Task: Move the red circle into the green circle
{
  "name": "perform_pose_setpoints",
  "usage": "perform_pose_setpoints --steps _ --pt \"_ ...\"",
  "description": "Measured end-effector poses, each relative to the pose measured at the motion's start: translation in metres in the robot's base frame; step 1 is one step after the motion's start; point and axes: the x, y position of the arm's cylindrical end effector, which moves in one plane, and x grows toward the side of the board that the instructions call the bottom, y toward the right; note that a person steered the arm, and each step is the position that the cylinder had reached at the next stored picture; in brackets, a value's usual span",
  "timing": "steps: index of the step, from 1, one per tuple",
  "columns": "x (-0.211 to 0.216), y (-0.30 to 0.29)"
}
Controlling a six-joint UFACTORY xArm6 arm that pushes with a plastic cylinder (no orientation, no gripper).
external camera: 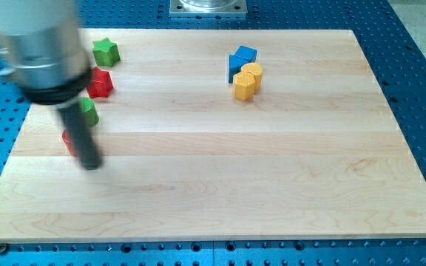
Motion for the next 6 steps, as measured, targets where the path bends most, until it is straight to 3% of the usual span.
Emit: perform_pose_setpoints --steps 1,2,3,4,6 --pt "-0.008 0.020" --pt "-0.044 0.053" --pt "-0.017 0.049" --pt "-0.002 -0.007" --pt "-0.082 0.045"
